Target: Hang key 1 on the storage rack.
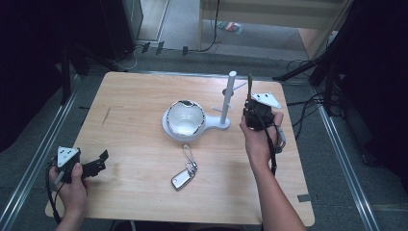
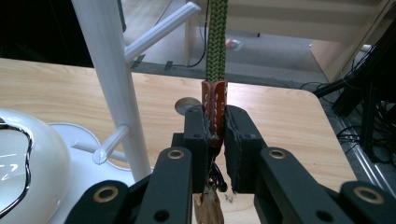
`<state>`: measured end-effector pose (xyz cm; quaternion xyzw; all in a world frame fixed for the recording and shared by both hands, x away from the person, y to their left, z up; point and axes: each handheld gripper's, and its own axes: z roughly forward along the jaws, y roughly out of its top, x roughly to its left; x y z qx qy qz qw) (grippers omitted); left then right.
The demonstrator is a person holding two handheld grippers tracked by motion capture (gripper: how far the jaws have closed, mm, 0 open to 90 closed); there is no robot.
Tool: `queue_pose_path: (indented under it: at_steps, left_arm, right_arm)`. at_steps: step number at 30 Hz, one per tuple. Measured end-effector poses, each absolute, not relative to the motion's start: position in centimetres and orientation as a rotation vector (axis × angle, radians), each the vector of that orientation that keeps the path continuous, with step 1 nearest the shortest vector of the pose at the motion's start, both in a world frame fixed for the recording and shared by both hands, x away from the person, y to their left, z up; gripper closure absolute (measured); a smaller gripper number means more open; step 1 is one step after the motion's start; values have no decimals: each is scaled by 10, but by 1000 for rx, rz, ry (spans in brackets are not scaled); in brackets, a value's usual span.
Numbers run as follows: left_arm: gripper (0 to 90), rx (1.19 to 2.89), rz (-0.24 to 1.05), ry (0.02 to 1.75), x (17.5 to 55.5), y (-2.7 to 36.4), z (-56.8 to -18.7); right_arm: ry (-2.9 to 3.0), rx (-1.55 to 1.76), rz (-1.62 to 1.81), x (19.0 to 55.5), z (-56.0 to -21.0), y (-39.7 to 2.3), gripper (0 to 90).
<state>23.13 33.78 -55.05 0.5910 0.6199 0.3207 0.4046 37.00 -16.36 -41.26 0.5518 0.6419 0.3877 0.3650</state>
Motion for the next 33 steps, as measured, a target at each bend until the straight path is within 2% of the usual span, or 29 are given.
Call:
queue_pose_path:
  at_steps: [33]
  left_arm:
    - [0,1489,806,1566,232,338,-551]
  right_arm:
    - [1770,1378,958,367,-434,-147,809]
